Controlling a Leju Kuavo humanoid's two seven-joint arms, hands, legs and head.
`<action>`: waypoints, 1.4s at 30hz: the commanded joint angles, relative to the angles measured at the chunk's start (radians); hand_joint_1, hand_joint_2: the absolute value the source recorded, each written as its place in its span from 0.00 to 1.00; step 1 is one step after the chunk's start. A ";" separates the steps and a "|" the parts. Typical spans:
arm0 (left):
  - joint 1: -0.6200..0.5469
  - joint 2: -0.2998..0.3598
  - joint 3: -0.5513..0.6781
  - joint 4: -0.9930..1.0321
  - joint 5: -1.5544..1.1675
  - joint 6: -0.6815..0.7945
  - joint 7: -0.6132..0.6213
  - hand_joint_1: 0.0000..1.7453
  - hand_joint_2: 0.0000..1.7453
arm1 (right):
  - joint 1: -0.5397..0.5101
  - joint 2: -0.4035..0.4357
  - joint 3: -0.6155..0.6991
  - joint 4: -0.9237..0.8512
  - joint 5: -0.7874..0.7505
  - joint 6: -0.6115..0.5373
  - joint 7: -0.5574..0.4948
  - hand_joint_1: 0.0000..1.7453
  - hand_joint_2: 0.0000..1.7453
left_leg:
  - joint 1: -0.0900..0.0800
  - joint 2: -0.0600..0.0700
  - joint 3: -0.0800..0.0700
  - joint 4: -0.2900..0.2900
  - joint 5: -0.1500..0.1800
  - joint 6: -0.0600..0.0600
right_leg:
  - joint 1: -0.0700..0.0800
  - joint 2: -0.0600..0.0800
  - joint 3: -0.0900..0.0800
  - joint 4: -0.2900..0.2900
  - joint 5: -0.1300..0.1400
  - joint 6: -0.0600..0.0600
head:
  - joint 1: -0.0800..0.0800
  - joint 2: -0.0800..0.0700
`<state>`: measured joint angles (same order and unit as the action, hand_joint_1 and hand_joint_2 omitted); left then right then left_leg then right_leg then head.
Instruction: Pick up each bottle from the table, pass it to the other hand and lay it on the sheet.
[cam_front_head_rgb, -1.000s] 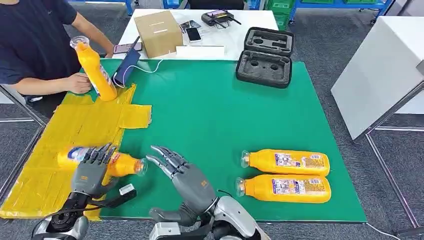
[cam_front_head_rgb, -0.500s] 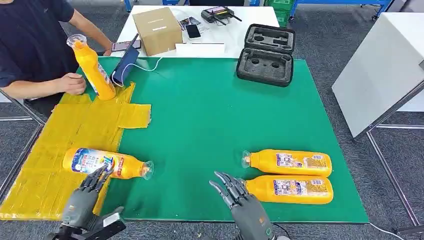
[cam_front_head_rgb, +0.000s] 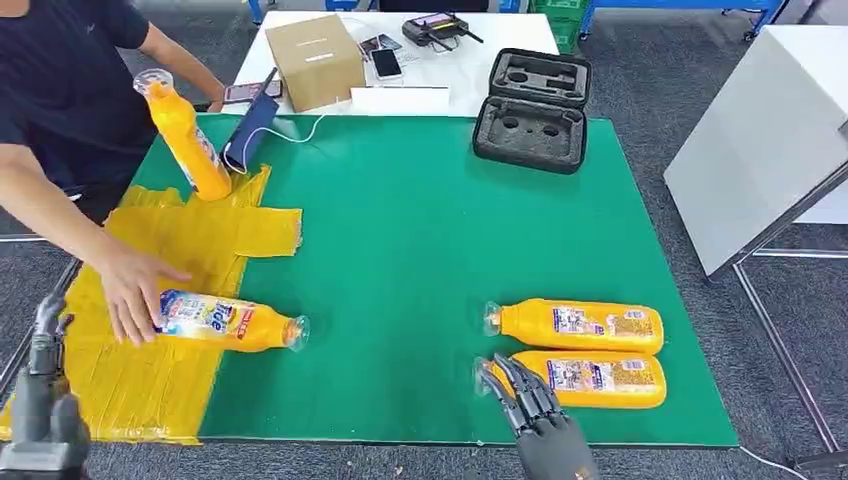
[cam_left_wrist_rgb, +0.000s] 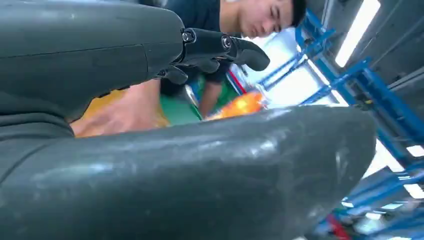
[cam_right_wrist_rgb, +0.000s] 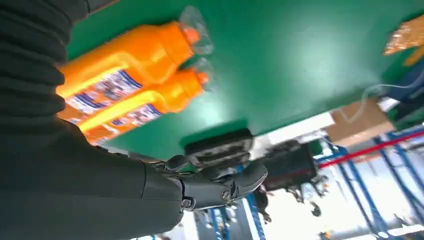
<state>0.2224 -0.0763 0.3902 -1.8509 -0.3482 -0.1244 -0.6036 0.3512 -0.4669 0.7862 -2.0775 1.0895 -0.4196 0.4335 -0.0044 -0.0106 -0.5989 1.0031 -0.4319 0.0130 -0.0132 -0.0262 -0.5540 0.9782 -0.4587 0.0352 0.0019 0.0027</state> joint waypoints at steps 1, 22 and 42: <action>-0.062 -0.044 -0.022 -0.044 0.105 -0.123 0.059 0.00 0.00 | 0.086 0.060 -0.292 0.116 -0.123 0.082 -0.124 0.00 1.00 | 0.002 -0.001 0.001 0.000 0.000 -0.001 | 0.002 0.001 0.003 -0.002 0.000 -0.001 | 0.000 0.000; -0.135 0.024 -0.135 0.056 0.135 -0.143 0.071 0.00 0.00 | 0.132 0.362 -0.982 0.231 -0.091 0.445 -0.448 0.00 1.00 | 0.001 -0.001 0.004 -0.001 0.000 -0.001 | 0.001 -0.001 0.014 -0.003 0.001 0.000 | 0.000 0.000; -0.157 0.038 -0.161 0.075 0.132 -0.145 0.070 0.00 0.00 | 0.059 0.349 -0.805 0.341 0.021 0.463 -0.438 0.00 1.00 | 0.001 0.003 0.003 -0.001 0.000 0.000 | 0.001 0.003 0.013 -0.002 0.001 0.000 | 0.000 0.000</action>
<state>0.0985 -0.0588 0.2575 -1.8448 -0.2163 -0.2636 -0.5386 0.4567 -0.1083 -0.1340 -1.8430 1.1017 0.0676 -0.0386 -0.0048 -0.0086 -0.5986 1.0035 -0.4322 0.0137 -0.0136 -0.0251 -0.5437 0.9789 -0.4580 0.0366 0.0019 0.0027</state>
